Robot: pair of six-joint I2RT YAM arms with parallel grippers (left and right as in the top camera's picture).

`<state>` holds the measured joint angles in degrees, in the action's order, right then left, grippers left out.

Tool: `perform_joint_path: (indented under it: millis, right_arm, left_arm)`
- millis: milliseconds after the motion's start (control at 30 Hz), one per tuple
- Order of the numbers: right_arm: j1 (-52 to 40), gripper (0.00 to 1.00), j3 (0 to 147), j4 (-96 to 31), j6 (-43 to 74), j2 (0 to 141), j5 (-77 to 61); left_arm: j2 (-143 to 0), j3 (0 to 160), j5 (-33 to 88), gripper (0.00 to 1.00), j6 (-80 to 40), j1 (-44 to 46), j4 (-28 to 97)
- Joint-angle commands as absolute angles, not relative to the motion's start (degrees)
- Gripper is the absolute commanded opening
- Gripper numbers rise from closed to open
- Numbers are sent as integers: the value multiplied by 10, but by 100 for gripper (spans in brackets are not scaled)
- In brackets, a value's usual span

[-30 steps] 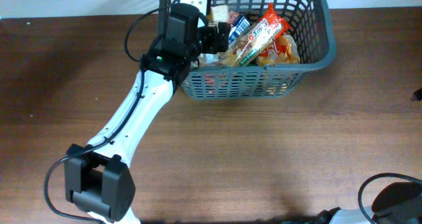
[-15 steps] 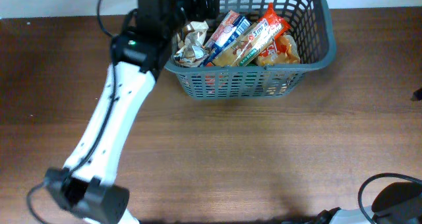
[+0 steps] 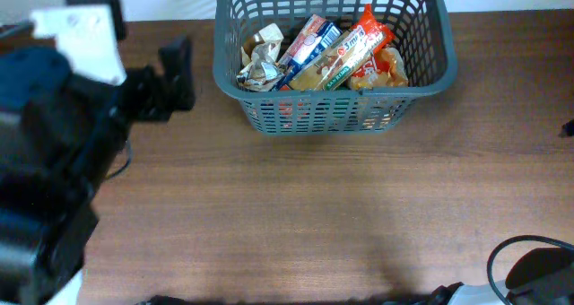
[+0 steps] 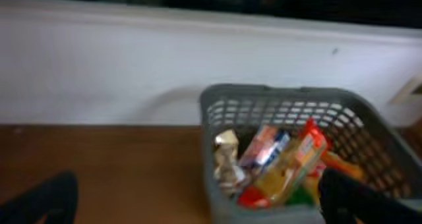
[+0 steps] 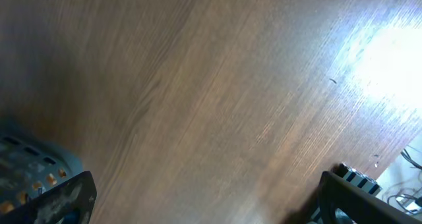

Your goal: Pack container

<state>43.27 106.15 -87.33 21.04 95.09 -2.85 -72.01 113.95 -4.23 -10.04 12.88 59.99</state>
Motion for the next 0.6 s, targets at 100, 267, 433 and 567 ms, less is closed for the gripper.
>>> perform_joint_path:
  millis: [100,267,433,567]
  right_arm:
    - [435,99,1060,-873,217,943,-28]
    - [435,99,1060,-873,217,943,-28]
    - [435,99,1060,-873,217,943,-28]
    - [435,99,1060,-873,217,943,-28]
  left_arm:
    - [-643,1141,-65,99,-91,106,702]
    - [-589,1141,-65,99,-96,106,775]
    - [-541,1139,-65,99,-126,106,864]
    - [-493,1124,-65,99,-142,106,894]
